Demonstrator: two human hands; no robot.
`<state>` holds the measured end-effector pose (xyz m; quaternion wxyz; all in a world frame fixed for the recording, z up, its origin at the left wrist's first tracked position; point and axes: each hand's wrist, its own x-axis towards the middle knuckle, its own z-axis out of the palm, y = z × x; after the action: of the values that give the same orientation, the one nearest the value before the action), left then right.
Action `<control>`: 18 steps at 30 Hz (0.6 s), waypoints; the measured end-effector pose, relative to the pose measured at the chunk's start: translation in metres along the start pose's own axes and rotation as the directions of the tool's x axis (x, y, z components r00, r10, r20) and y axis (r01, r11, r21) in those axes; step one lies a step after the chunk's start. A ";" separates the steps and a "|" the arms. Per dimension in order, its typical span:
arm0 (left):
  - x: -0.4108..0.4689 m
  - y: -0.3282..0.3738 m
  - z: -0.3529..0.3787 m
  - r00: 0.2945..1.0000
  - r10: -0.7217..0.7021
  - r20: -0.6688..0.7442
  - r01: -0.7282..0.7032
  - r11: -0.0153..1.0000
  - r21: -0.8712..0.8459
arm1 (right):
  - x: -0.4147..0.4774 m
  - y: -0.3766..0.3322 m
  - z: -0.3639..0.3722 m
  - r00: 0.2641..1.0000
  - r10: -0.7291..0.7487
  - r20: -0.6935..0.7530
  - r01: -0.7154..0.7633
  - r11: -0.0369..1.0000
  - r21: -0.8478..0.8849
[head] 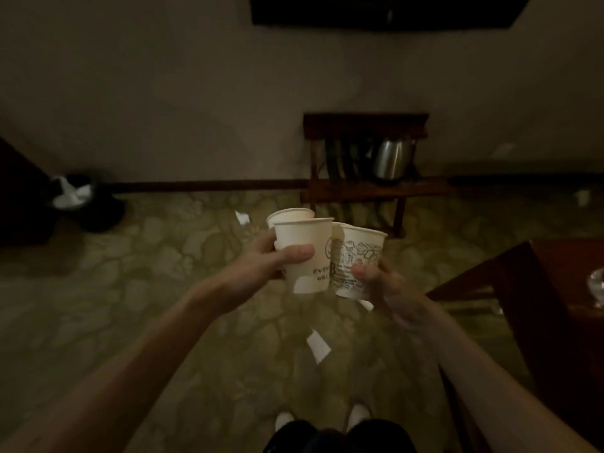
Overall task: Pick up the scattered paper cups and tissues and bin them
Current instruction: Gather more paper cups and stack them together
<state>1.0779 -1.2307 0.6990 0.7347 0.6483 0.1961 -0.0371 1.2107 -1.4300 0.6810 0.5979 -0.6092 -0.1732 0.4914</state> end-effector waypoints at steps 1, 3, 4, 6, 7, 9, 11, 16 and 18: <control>-0.013 0.018 -0.006 0.999 0.037 -0.019 -0.037 0.999 0.003 | -0.002 -0.019 0.013 0.999 -0.040 0.022 0.041 0.999 -0.026; -0.037 0.044 -0.015 0.993 0.099 -0.065 -0.099 0.995 0.001 | -0.004 -0.048 0.036 0.992 -0.106 0.065 0.110 0.992 -0.063; -0.046 0.053 -0.020 0.988 0.126 -0.091 -0.127 0.992 -0.001 | -0.004 -0.059 0.046 0.987 -0.135 0.084 0.141 0.988 -0.069; -0.061 0.066 -0.028 0.972 0.180 -0.153 -0.183 0.983 -0.008 | 0.000 -0.077 0.063 0.977 -0.176 0.121 0.184 0.981 -0.057; -0.065 0.072 -0.032 0.963 0.200 -0.182 -0.206 0.978 -0.015 | 0.003 -0.083 0.070 0.973 -0.188 0.135 0.196 0.980 -0.046; -0.069 0.079 -0.044 0.951 0.217 -0.222 -0.233 0.971 -0.050 | 0.013 -0.095 0.081 0.967 -0.190 0.167 0.197 0.980 -0.027; -0.070 0.084 -0.059 0.944 0.221 -0.245 -0.252 0.962 -0.102 | 0.030 -0.104 0.090 0.961 -0.177 0.214 0.185 0.983 -0.017; -0.068 0.092 -0.114 0.917 0.202 -0.345 -0.276 0.944 -0.182 | 0.106 -0.114 0.117 0.934 -0.133 0.331 0.125 0.991 0.048; -0.072 0.092 -0.141 0.900 0.146 -0.411 -0.258 0.938 -0.233 | 0.142 -0.122 0.138 0.903 -0.083 0.423 0.079 0.996 0.028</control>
<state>1.0062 -1.0945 0.7982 0.7659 0.5485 0.2716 0.1971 1.2101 -1.2123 0.7624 0.5690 -0.4775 -0.3215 0.5873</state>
